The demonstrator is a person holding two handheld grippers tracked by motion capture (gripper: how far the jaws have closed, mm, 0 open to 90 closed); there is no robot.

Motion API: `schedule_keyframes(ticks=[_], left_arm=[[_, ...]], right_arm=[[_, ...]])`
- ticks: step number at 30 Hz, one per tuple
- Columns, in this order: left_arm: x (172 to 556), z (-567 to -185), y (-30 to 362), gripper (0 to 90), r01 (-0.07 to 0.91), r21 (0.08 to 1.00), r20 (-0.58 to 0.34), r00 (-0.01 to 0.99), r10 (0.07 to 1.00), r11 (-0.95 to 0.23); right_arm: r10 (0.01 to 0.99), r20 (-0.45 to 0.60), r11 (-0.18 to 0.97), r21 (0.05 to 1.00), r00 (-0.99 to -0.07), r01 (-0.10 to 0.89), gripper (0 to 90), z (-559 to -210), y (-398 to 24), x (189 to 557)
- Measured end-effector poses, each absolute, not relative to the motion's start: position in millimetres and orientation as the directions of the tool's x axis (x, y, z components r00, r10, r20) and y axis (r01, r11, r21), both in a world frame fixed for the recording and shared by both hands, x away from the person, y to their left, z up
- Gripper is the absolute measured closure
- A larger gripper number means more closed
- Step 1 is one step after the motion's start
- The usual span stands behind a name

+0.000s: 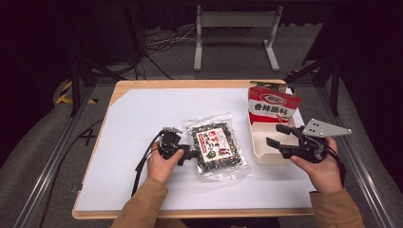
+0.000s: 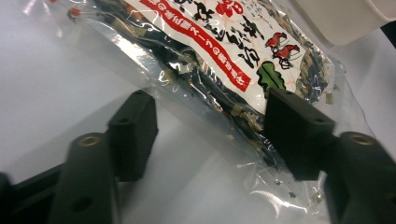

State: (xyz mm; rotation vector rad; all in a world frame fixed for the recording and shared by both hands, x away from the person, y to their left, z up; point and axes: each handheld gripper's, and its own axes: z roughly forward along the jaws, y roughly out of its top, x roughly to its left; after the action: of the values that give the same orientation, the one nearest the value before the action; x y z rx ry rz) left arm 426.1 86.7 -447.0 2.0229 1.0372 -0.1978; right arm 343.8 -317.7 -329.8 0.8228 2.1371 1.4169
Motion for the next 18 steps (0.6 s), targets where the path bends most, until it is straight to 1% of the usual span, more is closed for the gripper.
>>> schedule_keyframes(ticks=[5,9,13,16,18], left_arm=[[427,-446,78,39.7,0.729,0.611,-0.458,0.644,0.614,-0.308],[428,-448,69,38.1,0.715,0.637,-0.443,0.646,0.622,-0.289],[431,-448,61,35.8,0.719,0.640,-0.443,0.634,0.634,-0.272],[433,-445,57,35.1,0.723,0.619,-0.430,0.638,0.639,-0.307],[435,-441,49,32.0,0.714,0.605,-0.399,0.654,0.643,-0.351]], right_arm=[[0.688,-0.041,0.296,0.927,-0.724,0.229,38.3,-330,-318,344],[0.688,-0.041,0.297,0.927,-0.724,0.230,38.3,-331,-317,344],[0.686,-0.036,0.290,0.930,-0.726,0.227,38.2,-330,-318,343],[0.686,-0.035,0.288,0.930,-0.727,0.228,38.2,-330,-319,343],[0.687,-0.031,0.286,0.930,-0.726,0.231,38.2,-331,-320,343]])
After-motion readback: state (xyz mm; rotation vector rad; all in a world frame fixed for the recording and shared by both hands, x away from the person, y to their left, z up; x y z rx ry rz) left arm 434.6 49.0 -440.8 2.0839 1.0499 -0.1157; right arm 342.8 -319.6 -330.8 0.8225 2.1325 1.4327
